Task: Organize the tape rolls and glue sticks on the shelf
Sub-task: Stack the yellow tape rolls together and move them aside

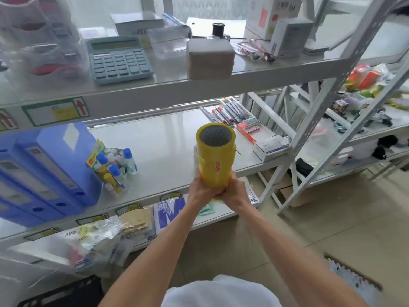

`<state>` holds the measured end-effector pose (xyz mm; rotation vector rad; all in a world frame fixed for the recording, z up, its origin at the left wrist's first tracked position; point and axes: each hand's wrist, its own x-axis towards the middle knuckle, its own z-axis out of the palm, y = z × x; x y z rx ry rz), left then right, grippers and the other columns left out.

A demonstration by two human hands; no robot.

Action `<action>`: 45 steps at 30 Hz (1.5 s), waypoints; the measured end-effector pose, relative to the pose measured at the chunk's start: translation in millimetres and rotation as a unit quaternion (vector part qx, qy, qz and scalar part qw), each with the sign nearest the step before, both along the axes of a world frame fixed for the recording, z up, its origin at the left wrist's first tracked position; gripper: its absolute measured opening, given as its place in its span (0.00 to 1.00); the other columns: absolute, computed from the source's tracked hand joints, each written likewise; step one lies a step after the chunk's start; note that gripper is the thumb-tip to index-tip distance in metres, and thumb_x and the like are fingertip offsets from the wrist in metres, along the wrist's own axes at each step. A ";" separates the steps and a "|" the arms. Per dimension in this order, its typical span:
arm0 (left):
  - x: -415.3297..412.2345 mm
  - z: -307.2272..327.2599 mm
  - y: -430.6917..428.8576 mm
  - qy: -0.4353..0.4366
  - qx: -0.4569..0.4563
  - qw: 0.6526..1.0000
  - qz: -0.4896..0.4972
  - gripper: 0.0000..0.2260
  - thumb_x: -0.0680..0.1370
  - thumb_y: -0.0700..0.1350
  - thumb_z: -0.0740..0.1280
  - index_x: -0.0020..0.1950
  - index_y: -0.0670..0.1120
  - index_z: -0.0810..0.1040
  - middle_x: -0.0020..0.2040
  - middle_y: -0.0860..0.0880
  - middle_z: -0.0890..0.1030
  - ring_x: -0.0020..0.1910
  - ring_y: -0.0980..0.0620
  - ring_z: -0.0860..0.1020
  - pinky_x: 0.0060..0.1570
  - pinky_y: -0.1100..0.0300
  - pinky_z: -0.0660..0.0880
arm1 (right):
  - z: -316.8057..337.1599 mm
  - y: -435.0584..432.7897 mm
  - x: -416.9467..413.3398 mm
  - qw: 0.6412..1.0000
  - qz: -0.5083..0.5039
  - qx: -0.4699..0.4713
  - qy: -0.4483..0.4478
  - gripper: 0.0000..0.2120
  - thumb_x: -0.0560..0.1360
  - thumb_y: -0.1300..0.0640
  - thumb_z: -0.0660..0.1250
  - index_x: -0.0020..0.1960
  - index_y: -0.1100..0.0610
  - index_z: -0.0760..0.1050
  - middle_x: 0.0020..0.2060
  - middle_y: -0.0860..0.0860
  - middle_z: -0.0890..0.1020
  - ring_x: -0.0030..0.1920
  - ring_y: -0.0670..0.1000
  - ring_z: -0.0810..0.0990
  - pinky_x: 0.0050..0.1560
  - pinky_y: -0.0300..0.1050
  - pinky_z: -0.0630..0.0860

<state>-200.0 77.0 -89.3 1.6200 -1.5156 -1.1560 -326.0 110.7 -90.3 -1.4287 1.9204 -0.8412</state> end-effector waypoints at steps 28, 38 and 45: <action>-146.0 0.6 -132.9 0.022 0.020 1.000 0.004 0.35 0.62 0.51 0.82 0.64 0.54 0.70 0.51 0.52 0.81 0.50 0.51 0.80 0.41 0.61 0.76 | -14.6 -138.4 -139.9 0.999 -0.016 0.021 -0.044 0.40 0.54 0.53 0.85 0.63 0.52 0.73 0.47 0.48 0.84 0.46 0.51 0.83 0.45 0.48 0.82; -141.8 -29.6 -151.1 0.108 0.027 0.994 0.018 0.39 0.58 0.52 0.82 0.65 0.53 0.69 0.54 0.48 0.81 0.51 0.48 0.81 0.43 0.50 0.83 | -23.9 -151.4 -133.2 0.999 -0.031 0.009 0.007 0.42 0.59 0.56 0.85 0.67 0.57 0.70 0.50 0.50 0.80 0.47 0.52 0.77 0.45 0.43 0.72; -146.5 -31.9 -147.2 0.123 0.083 0.988 0.036 0.44 0.55 0.60 0.79 0.65 0.52 0.65 0.54 0.50 0.78 0.53 0.51 0.79 0.50 0.49 0.81 | -25.7 -151.3 -129.5 0.998 -0.041 0.033 0.039 0.35 0.65 0.55 0.80 0.66 0.58 0.69 0.48 0.54 0.81 0.46 0.55 0.78 0.42 0.46 0.71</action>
